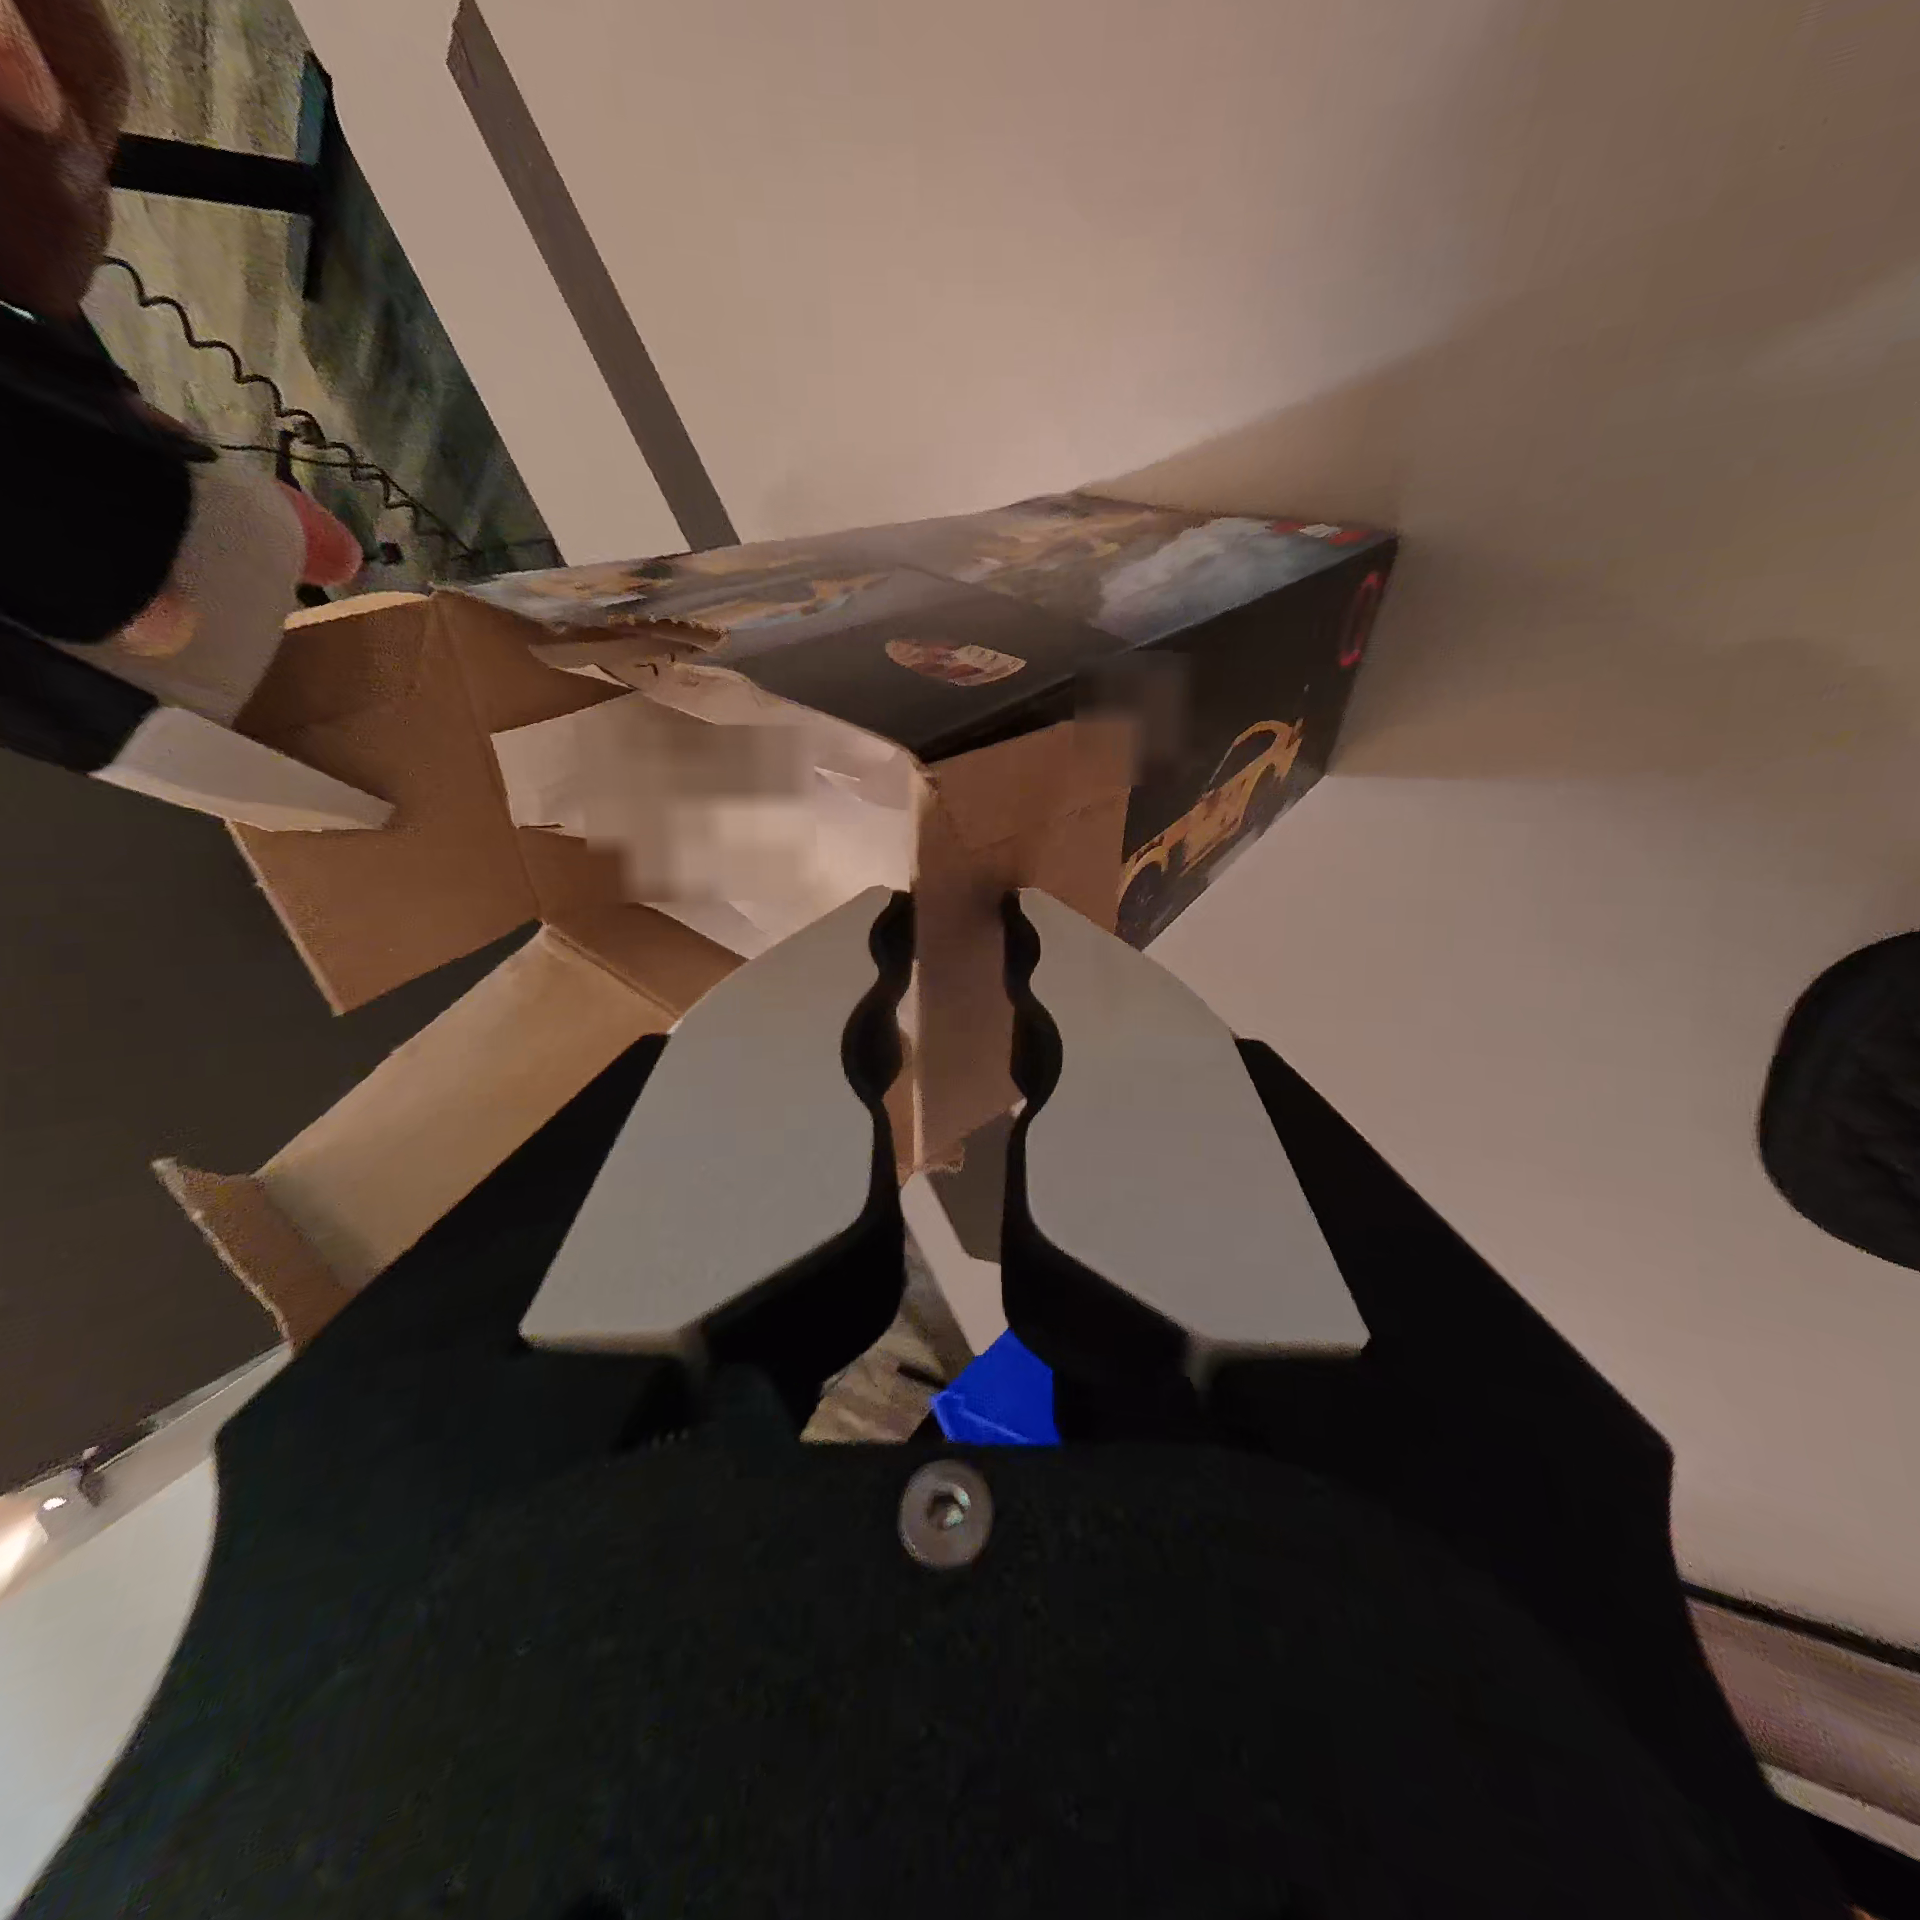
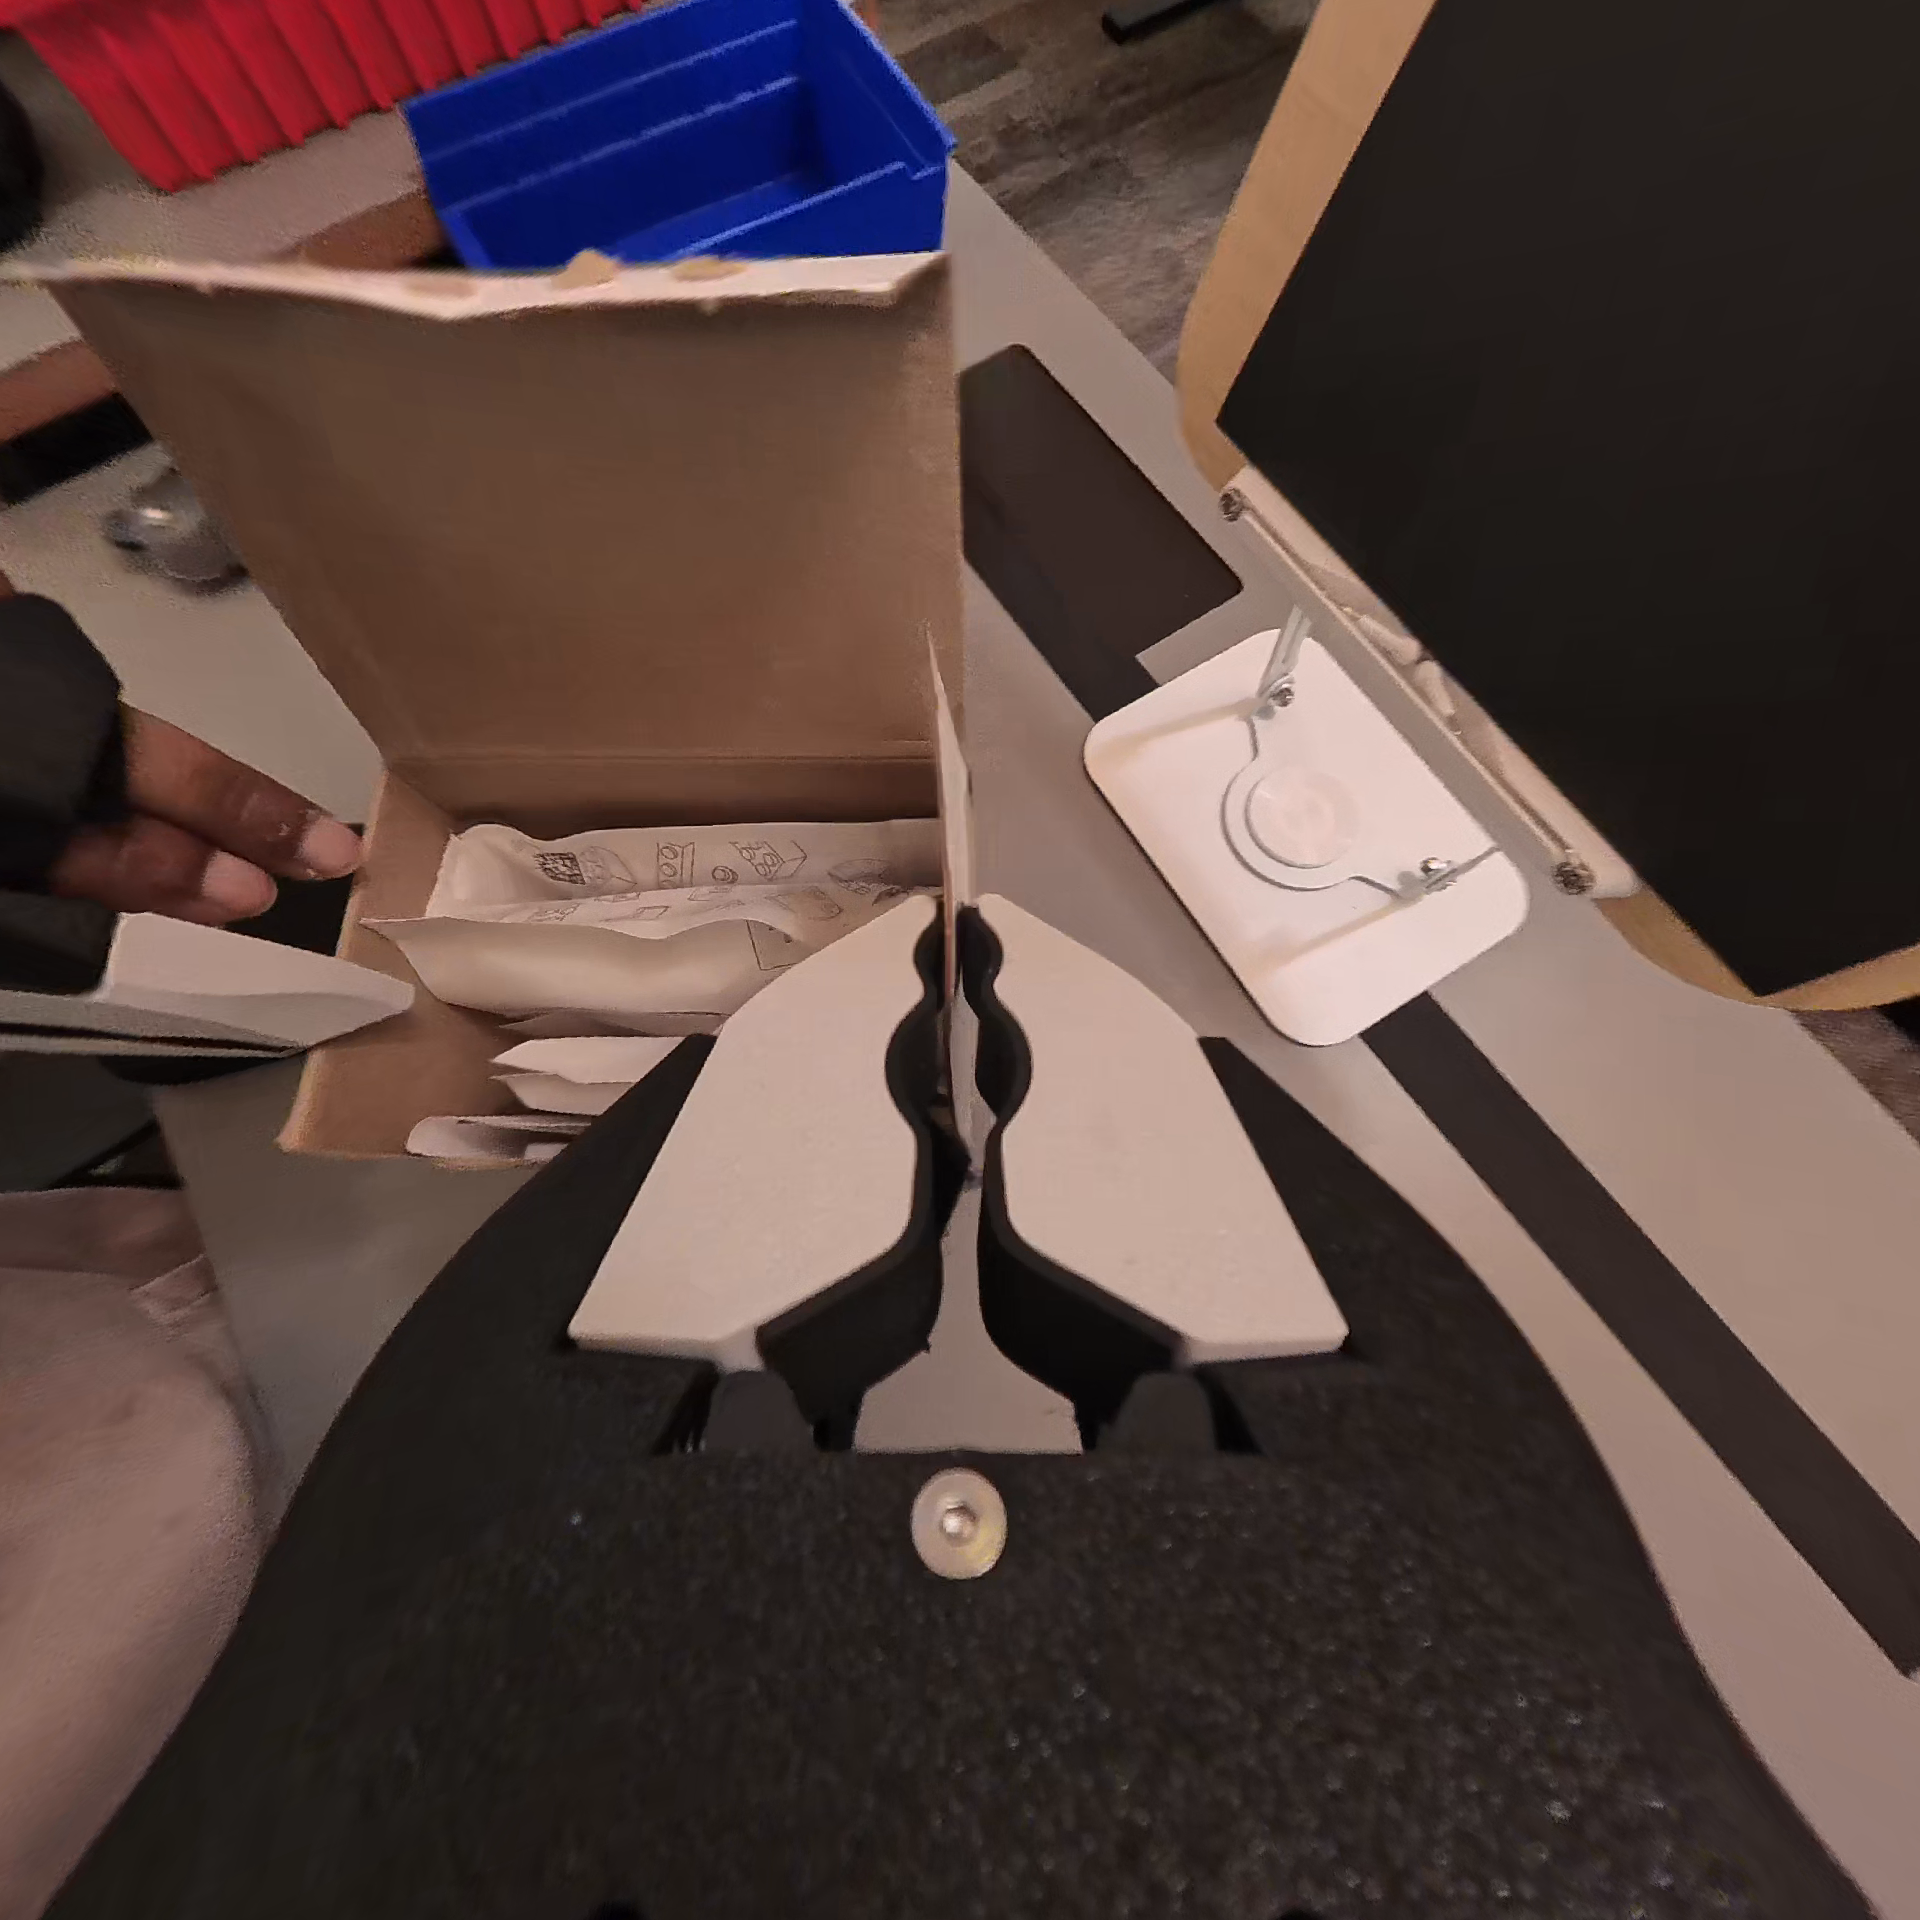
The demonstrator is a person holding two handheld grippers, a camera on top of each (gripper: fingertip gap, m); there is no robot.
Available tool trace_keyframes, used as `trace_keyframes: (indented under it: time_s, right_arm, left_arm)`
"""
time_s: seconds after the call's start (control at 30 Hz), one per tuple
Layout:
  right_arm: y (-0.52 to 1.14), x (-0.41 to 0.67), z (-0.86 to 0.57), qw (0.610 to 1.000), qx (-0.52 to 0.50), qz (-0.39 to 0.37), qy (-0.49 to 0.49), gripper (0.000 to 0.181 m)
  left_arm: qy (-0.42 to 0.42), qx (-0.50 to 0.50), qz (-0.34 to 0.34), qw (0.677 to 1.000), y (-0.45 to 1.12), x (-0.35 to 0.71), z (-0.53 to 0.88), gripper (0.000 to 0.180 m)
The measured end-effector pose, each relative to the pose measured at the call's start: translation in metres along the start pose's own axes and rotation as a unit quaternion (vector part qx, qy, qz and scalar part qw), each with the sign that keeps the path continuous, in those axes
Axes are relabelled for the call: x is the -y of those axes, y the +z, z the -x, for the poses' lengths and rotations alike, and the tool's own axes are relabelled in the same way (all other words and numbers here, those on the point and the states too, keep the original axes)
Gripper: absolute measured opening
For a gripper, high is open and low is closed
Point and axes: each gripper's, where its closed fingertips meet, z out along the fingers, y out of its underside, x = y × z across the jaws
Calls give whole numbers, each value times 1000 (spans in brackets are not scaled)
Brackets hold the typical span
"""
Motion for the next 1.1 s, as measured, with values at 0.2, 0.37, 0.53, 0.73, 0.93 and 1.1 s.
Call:
trace_keyframes:
  time_s: [0.2, 0.37, 0.53, 0.73, 0.93, 1.1]
  right_arm:
    - [-5, -7, -14, 968, 200, -59, 140, 7]
    - [12, -20, -43, 947, 216, -150, 186, 35]
    - [-1, -6, -57, 989, -46, -116, -74, 51]
    - [-11, 20, -41, 846, -287, 30, -449, 49]
    - [-14, 4, 5, 855, -177, 55, -484, 44]
    - [1, -20, -23, 863, -176, 139, -453, 40]
  left_arm:
    - [-4, 31, -26, 999, -2, -4, -2, 14]
    - [0, 49, -31, 998, 1, -5, 3, 15]
    - [-5, 55, -43, 998, 4, -8, 8, 15]
    - [-14, 61, -52, 997, 6, -3, 10, 15]
    - [-18, 80, -49, 995, 6, -1, 11, 16]
    - [-18, 99, -58, 993, 6, 4, 10, 16]
